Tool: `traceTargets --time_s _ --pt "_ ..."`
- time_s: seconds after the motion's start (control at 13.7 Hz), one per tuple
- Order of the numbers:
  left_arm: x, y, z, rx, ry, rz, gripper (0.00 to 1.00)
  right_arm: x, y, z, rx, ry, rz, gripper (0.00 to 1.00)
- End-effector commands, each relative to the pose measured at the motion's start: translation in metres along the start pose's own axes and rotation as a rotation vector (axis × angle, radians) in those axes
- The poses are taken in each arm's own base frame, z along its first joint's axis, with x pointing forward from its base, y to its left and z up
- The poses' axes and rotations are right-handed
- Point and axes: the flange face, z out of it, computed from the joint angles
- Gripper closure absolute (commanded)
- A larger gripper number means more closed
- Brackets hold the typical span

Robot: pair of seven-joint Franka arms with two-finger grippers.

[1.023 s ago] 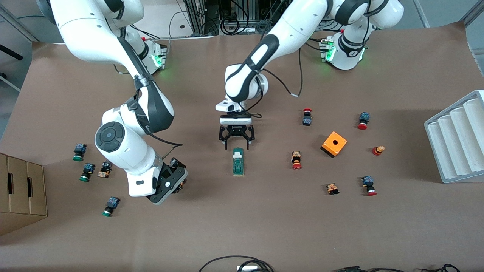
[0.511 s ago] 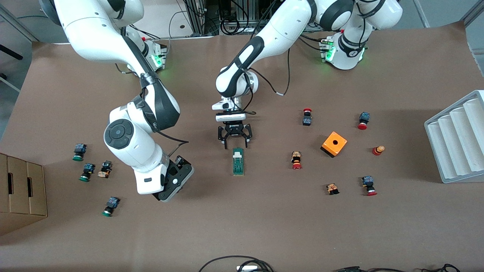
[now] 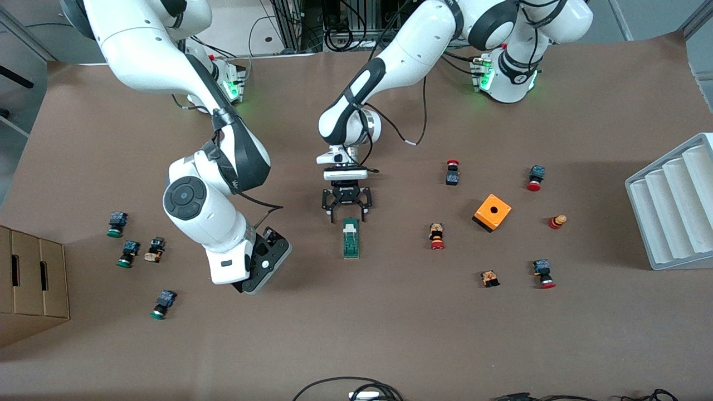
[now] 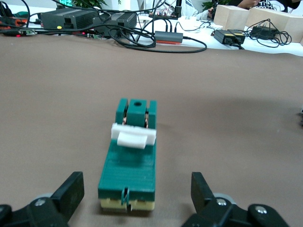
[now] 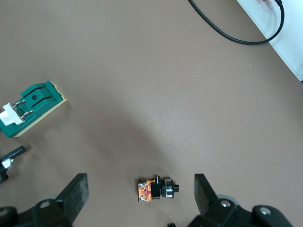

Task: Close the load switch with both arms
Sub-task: 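Lower the left gripper and grasp the green switch base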

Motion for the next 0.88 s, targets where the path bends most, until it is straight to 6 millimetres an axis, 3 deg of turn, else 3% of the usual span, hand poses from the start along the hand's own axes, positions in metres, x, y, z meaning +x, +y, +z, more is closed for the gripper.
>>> traceTargets --time_s 0.0,0.15,0.37,0.58,0.8 --pt "-0.009 -0.002 0.009 -0.014 0.079 0.021 0.01 -0.003 -0.008 0.000 -0.016 -0.001 -0.038 0.00" --pt "-0.017 -0.008 0.015 -0.012 0.115 0.054 0.07 -0.003 -0.020 0.006 -0.009 -0.010 -0.051 0.00" --pt "-0.016 -0.006 0.016 -0.016 0.122 0.054 0.30 -0.003 -0.033 0.013 -0.002 -0.014 -0.067 0.00" --pt "-0.016 -0.005 0.015 -0.013 0.118 0.045 0.35 0.006 -0.057 0.017 0.008 -0.018 -0.097 0.00" --pt "-0.013 -0.003 0.015 -0.017 0.122 0.042 0.39 0.007 -0.067 0.026 0.008 -0.015 -0.108 0.01"
